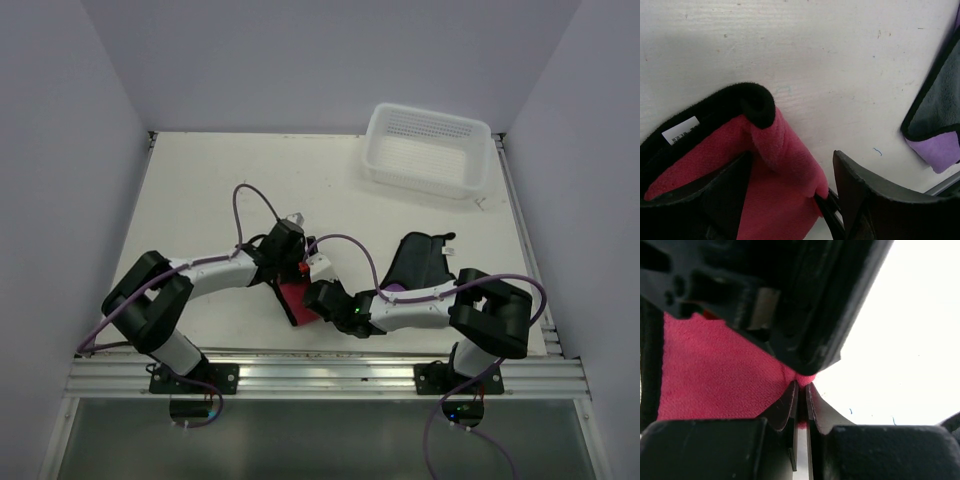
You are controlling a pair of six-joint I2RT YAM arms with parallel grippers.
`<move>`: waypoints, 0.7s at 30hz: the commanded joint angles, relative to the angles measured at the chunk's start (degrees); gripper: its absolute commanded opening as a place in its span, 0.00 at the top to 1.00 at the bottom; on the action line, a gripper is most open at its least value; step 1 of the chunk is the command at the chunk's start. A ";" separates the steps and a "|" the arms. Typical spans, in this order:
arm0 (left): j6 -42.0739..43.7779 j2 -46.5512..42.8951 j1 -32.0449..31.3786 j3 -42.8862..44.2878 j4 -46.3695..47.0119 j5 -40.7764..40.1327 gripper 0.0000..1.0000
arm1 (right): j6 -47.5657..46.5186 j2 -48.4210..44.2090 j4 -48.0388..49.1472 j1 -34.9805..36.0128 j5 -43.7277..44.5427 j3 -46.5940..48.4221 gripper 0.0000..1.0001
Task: Roll the towels
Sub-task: Roll the towel
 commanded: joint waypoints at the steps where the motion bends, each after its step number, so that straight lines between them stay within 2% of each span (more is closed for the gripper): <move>1: 2.23 1.81 -0.14 2.25 -1.12 -1.51 0.30 | 0.90 -0.90 -1.03 -0.74 0.58 -0.96 1.00; 21: -0.32 -3.46 -0.14 3.57 -1.82 5.17 0.30 | 1.69 -1.34 -0.15 -0.74 1.11 -2.19 1.00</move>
